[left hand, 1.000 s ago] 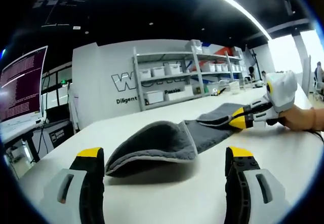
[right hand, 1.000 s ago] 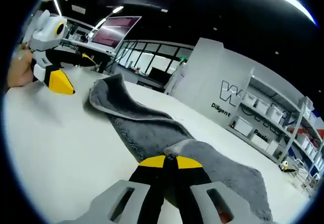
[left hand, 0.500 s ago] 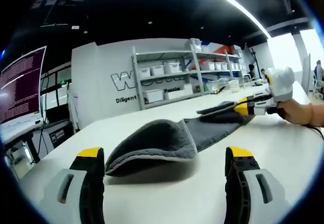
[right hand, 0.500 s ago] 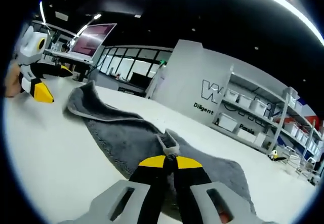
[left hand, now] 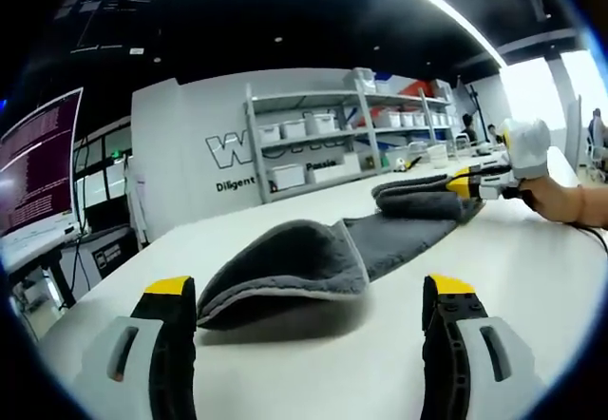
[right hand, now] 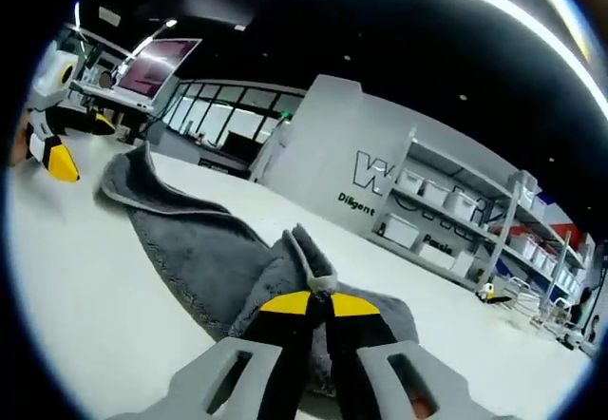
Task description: Open the folded towel by lifting each exposed corner and separating the folded layers until the towel lies flat within the target outline without major curled edges
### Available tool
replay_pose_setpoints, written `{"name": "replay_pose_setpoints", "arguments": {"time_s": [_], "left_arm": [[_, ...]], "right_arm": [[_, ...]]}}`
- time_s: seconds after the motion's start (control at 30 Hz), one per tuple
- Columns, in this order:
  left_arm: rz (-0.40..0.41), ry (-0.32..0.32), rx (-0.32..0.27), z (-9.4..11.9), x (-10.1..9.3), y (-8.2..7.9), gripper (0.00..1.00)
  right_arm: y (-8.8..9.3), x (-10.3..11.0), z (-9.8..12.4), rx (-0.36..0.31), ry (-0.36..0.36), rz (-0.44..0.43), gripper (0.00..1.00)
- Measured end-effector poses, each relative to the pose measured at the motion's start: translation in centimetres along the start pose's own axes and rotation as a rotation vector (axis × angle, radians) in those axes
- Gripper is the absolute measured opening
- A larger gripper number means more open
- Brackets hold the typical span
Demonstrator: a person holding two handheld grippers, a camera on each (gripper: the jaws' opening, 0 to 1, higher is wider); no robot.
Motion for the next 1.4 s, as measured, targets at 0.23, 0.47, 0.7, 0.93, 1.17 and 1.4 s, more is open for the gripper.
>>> {"name": "replay_pose_setpoints", "arguments": {"time_s": [0.23, 0.47, 0.7, 0.93, 1.17, 1.4], "left_arm": [[-0.001, 0.006, 0.0, 0.3, -0.2, 0.0, 0.98], [-0.004, 0.006, 0.008, 0.1, -0.1, 0.0, 0.98], [-0.002, 0.002, 0.01, -0.1, 0.2, 0.0, 0.98], [-0.003, 0.005, 0.014, -0.3, 0.2, 0.0, 0.98], [-0.002, 0.01, 0.017, -0.4, 0.1, 0.1, 0.98], [-0.011, 0.009, 0.02, -0.5, 0.2, 0.1, 0.97]], "right_arm": [[1.7, -2.3, 1.2, 0.026, 0.049, -0.017, 0.01], [3.3, -4.1, 2.4, 0.049, 0.079, -0.032, 0.01], [4.5, -5.3, 3.5, 0.067, 0.106, -0.046, 0.01], [5.1, -6.2, 4.5, 0.075, 0.131, -0.035, 0.01], [5.9, -6.9, 5.5, 0.092, 0.149, -0.04, 0.01], [6.9, -7.7, 6.6, 0.113, 0.162, -0.017, 0.01]]}}
Point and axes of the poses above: the point that each gripper's makers call its tool centre point, and the gripper's own axes: z roughly backward along the fingers, x roughly to its left, y roughly out of its underside, the point moved 5 cm from there along z, roughly backward along the fingers, and after that the axes turned 12 degrees about z, right-handed, at the moved point
